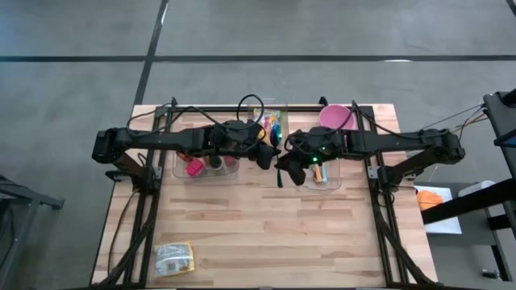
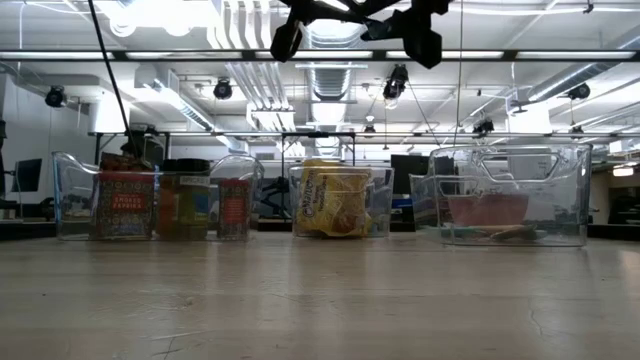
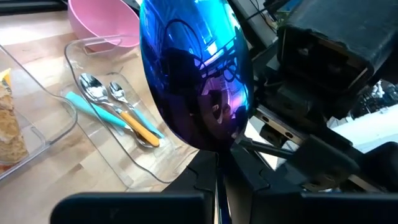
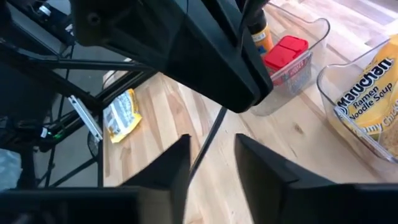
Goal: Pick & Place Food Item
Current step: Put the violet spoon into the right transparent bin
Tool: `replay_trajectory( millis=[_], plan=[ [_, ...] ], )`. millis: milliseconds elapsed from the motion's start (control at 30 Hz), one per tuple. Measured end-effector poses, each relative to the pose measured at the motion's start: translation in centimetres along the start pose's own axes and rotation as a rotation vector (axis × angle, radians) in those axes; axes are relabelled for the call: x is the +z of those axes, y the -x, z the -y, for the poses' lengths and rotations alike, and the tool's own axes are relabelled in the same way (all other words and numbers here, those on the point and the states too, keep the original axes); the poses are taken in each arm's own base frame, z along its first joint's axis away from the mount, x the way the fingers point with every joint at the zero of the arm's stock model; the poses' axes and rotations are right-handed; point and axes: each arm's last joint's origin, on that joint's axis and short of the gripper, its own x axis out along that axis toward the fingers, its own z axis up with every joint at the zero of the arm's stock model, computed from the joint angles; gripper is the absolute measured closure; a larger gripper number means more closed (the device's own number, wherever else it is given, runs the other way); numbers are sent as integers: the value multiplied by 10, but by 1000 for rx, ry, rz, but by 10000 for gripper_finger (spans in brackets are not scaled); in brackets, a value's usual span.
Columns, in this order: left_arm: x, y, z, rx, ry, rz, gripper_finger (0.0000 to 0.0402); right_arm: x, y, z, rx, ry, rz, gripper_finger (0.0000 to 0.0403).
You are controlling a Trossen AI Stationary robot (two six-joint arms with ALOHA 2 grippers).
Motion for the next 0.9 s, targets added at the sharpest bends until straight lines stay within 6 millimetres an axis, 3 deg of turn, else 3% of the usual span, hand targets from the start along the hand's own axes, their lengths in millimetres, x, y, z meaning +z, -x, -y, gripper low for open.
replay_trajectory(
  millis=[267,500,900],
  plan=[
    [-1,0,0,-12,-8,-19,386,0,-2,0,17,15,-8,384],
    [-1,0,0,-12,-10,-25,391,-2,-2,0,23,13,-28,392],
    [-2,0,2,-46,42,-49,260,-1,4,-1,24,14,-26,395]
  ],
)
